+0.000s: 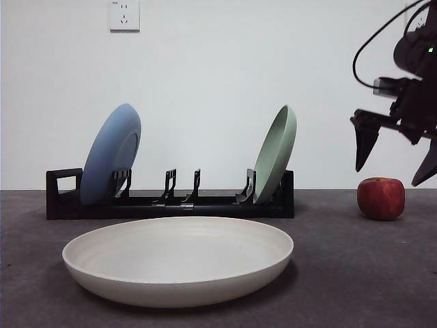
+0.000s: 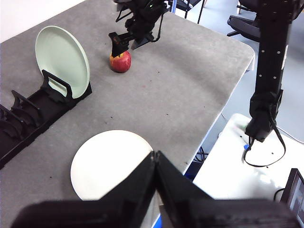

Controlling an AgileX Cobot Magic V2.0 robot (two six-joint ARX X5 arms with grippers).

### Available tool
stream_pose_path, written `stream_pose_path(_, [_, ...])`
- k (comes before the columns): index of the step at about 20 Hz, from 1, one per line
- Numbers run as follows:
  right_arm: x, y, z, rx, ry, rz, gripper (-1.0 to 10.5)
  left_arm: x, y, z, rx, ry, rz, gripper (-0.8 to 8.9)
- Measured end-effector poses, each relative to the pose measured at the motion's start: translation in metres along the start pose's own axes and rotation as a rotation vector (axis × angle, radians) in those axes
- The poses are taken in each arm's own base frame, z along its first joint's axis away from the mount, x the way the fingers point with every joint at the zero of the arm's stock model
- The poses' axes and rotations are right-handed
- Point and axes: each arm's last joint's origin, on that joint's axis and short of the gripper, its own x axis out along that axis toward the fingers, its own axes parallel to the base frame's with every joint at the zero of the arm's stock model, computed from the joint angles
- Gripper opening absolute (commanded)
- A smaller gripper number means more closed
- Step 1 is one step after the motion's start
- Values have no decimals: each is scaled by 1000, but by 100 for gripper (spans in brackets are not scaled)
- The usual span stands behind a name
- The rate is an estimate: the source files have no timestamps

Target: Take the yellow plate from the plate rack,put the plate on the table,take the apple from the table,put the apple in the plate

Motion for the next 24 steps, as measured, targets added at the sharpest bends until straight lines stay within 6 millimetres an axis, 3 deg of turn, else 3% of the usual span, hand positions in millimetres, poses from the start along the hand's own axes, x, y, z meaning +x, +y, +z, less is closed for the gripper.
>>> stream_pose_path(6, [36,-7,-6,6,53,-22,724,1,0,0,1,5,1,-4])
stream_pose_path(9, [42,-5,-6,0,50,-22,718,2,0,0,1,5,2,-4])
stream_pose_path(10, [42,-4,-6,-3,43,-20,667,2,0,0,2,5,2,-4])
stream_pose_path(14, [42,-1,-5,-6,38,-2,9,2,0,0,2,6,2,-4])
stream_pose_path(20, [39,0,-4,15,61,18,-10,1,0,-1,9,4,2,-4])
stream_pose_path(24, [15,5,-3,37,175,12,-10,-4,2,-3,14,-11,1,-4])
